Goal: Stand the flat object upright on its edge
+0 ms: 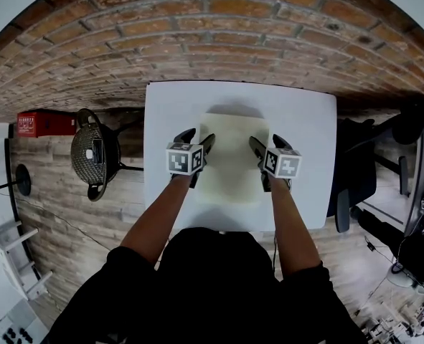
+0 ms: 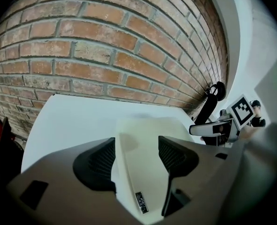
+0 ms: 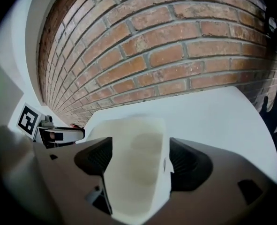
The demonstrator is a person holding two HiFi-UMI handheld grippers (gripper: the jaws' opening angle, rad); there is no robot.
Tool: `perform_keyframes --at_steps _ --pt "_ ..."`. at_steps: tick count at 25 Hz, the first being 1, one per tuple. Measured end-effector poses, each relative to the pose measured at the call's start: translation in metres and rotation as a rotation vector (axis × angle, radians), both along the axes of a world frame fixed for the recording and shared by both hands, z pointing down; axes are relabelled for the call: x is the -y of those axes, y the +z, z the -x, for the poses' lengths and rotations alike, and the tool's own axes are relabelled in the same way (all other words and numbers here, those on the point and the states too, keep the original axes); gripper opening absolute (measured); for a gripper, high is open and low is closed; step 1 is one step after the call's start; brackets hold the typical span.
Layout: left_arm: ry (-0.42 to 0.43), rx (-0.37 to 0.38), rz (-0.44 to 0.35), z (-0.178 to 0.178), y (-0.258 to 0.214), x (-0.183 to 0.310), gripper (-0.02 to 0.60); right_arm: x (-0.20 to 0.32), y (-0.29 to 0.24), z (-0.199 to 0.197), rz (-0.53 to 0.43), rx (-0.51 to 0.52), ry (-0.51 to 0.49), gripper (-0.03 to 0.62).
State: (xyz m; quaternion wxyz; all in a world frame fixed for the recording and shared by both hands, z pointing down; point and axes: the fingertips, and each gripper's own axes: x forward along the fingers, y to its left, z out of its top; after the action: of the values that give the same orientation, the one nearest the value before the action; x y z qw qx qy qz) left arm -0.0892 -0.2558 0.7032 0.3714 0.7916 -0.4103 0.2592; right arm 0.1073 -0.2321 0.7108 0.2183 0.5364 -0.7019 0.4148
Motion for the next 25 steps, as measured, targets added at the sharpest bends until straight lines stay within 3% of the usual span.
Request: perform_keyframes --at_steps 8,16,25 --pt "-0.015 0.005 0.061 -0.003 0.014 0.01 0.301 0.011 0.022 0.006 0.068 0.048 -0.016 0.445" --pt "-0.003 0.014 0.101 -0.015 0.03 0.011 0.301 0.013 0.036 0.015 0.11 0.101 -0.025 0.433" --pt "-0.003 0.07 0.074 -0.014 0.03 0.007 0.299 0.009 0.038 0.017 0.109 0.025 -0.013 0.425"
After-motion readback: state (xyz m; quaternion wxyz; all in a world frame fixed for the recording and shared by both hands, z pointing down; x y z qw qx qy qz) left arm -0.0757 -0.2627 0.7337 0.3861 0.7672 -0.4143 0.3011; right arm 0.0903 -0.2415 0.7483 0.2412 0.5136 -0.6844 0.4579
